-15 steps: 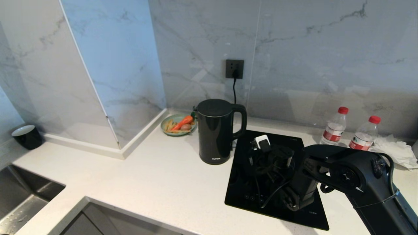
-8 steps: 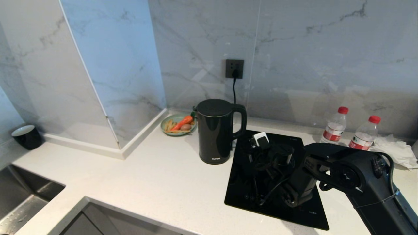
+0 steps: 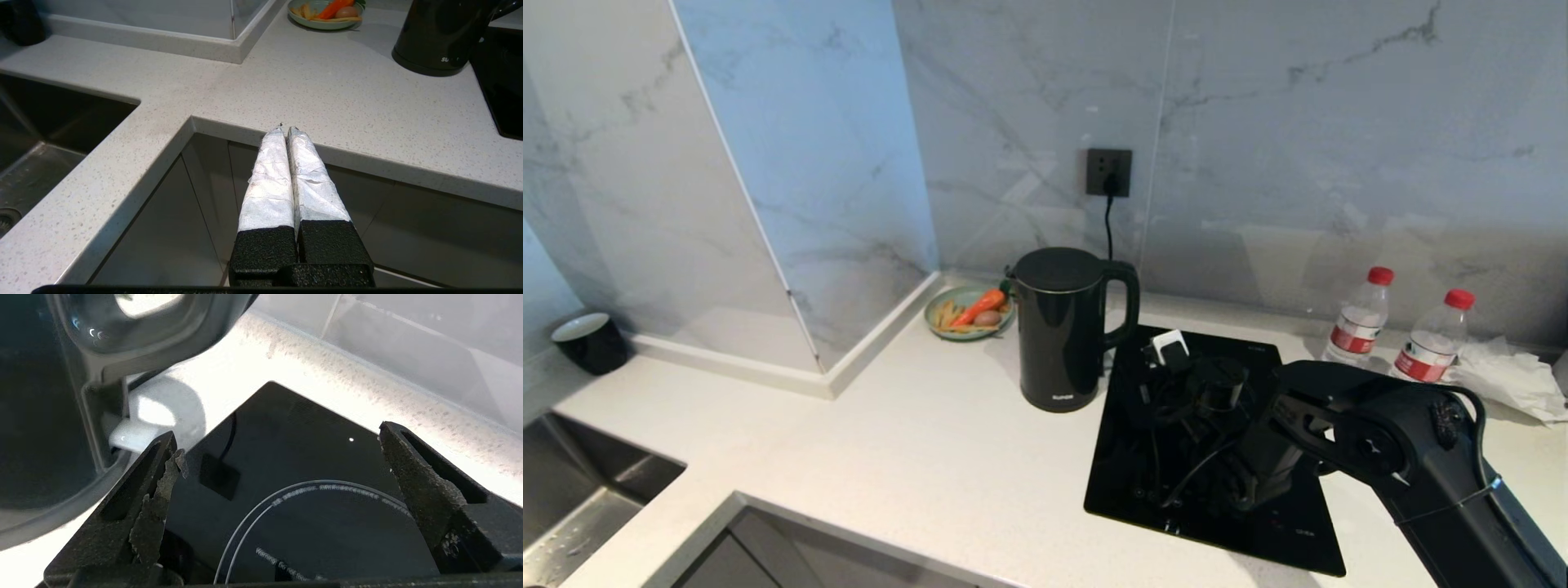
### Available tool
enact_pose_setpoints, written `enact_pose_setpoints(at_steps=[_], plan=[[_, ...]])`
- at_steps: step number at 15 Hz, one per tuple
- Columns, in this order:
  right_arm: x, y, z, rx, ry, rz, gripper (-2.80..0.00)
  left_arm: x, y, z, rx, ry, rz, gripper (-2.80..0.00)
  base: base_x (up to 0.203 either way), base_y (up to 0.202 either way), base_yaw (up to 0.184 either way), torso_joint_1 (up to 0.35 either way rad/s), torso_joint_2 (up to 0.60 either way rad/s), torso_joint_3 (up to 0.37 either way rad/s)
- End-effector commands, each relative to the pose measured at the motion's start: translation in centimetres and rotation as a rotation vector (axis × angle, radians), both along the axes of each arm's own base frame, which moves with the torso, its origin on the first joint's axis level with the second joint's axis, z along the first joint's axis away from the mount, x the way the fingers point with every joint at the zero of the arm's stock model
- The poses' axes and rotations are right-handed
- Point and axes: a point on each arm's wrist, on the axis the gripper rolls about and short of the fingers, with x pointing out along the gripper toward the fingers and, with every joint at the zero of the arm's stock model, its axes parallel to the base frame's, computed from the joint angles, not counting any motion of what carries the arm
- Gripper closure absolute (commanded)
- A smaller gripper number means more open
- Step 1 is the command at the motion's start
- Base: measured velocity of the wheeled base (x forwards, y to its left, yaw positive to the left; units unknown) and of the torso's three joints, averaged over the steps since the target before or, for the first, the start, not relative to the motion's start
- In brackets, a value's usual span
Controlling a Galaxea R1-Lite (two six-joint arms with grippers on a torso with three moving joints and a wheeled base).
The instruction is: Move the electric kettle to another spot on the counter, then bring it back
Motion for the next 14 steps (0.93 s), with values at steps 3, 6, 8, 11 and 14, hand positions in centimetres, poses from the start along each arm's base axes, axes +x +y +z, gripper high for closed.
enact_pose_setpoints(at_steps=[3,6,8,11,14], plan=[[0.1,0.0,-0.5,-0.003,0.015,0.015,-2.80,0.0,0.0,0.0,0.000,0.000,0.000,0.00,0.000,0.000,0.000,0.000,0.00,0.000],[0.1,0.1,-0.5,-0.004,0.020,0.016,-2.80,0.0,0.0,0.0,0.000,0.000,0.000,0.00,0.000,0.000,0.000,0.000,0.00,0.000],[0.6,0.3,-0.4,0.002,0.003,0.016,-2.80,0.0,0.0,0.0,0.000,0.000,0.000,0.00,0.000,0.000,0.000,0.000,0.00,0.000],[0.9,0.2,-0.7,-0.005,0.020,0.014,-2.80,0.0,0.0,0.0,0.000,0.000,0.000,0.00,0.000,0.000,0.000,0.000,0.00,0.000],[1.3,0.2,-0.8,-0.003,0.012,0.010,-2.80,0.0,0.0,0.0,0.000,0.000,0.000,0.00,0.000,0.000,0.000,0.000,0.00,0.000]])
